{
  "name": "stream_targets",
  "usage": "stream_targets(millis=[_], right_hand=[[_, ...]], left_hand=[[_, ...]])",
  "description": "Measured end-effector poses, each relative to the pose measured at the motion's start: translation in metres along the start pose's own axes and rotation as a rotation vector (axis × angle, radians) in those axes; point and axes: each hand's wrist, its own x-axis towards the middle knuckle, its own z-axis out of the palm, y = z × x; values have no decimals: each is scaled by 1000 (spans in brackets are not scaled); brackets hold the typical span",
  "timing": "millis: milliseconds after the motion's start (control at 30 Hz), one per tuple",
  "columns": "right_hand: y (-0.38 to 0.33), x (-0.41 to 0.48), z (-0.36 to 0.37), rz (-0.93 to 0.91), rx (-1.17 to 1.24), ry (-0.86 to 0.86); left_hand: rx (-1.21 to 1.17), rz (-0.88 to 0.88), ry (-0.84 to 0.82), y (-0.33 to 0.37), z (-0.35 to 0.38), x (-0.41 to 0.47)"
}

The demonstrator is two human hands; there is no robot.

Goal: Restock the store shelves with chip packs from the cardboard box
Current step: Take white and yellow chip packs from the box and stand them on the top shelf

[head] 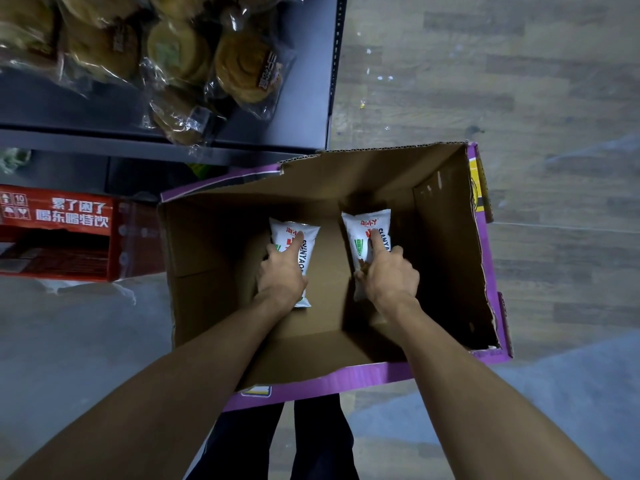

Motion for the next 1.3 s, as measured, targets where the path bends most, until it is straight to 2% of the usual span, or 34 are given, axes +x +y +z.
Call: stream_targets(millis=[267,633,933,1200,1300], right_hand=[[-22,-51,-48,-67,2,77],[-40,-213,-179,-134,107,289],[-35,-331,-280,-249,287,638],[-56,-406,-378,-395,366,1089],[-66,-425,-416,-455,390,1202]], left_hand=[[-57,38,78,-9,-56,-43],[-211,192,292,19,-186,-209],[-264,439,664,31,-286,-324],[-366,658,1030,33,-395,-411],[-380,713,1165,43,-432,-432]])
